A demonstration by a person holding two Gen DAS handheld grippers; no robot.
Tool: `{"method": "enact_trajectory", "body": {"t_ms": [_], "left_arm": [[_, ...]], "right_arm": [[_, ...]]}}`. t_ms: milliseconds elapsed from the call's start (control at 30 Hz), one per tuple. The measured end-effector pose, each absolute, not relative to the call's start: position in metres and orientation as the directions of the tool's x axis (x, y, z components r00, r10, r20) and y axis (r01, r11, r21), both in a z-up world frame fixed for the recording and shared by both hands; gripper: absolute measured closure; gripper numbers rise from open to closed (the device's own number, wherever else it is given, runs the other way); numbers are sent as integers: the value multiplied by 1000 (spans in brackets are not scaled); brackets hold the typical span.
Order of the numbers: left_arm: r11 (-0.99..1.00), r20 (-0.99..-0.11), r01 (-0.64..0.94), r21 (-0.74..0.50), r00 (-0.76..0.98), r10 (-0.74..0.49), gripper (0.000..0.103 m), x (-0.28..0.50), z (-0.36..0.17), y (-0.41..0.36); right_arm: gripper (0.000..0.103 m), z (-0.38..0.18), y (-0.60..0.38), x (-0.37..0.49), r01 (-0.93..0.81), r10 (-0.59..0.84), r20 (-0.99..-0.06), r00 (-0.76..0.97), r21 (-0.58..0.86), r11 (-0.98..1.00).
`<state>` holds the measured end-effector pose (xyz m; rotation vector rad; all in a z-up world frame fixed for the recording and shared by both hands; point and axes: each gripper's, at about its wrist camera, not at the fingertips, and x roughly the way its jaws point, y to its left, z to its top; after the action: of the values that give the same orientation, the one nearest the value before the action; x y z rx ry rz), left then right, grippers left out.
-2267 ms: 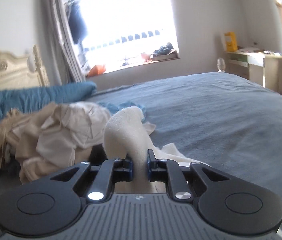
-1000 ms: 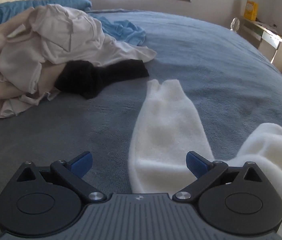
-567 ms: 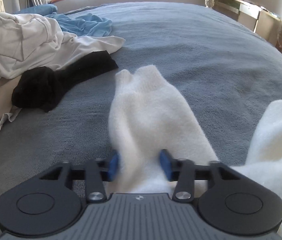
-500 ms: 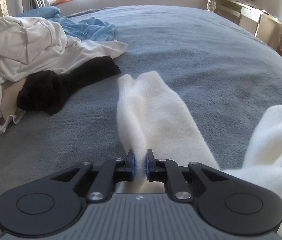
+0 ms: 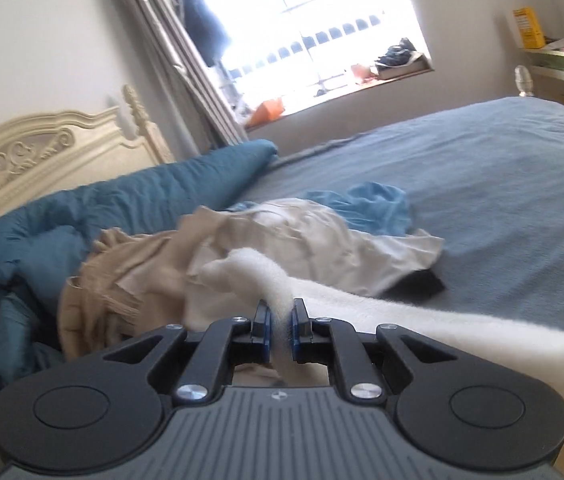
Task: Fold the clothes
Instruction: 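Grasp the sweater again with the right gripper and lift it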
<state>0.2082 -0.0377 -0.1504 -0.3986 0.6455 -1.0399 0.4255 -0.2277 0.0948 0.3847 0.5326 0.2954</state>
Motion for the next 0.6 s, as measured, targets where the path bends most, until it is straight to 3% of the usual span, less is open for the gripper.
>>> {"method": "enact_trajectory", "body": {"t_ms": [167,333,467,600], "left_arm": [[462,-300,662,-590,352,-887,45,211,-150,-38],[463,-299,663,-588,353,-886,43,211,-150,-38],[462,-299,664,-587,353,-887,43,209,-150,-37],[462,-298,665,-586,353,-887,43,208,-150,-36]], "right_arm": [[91,136,-150,421,-382,562,-357,746,461,801],[91,135,-54,427,-535,709,-370,600,474,700],[91,100,18,433,-622,746,-444,496,418,662],[84,31,65,445,-588,656,-646,389,374,717]]}}
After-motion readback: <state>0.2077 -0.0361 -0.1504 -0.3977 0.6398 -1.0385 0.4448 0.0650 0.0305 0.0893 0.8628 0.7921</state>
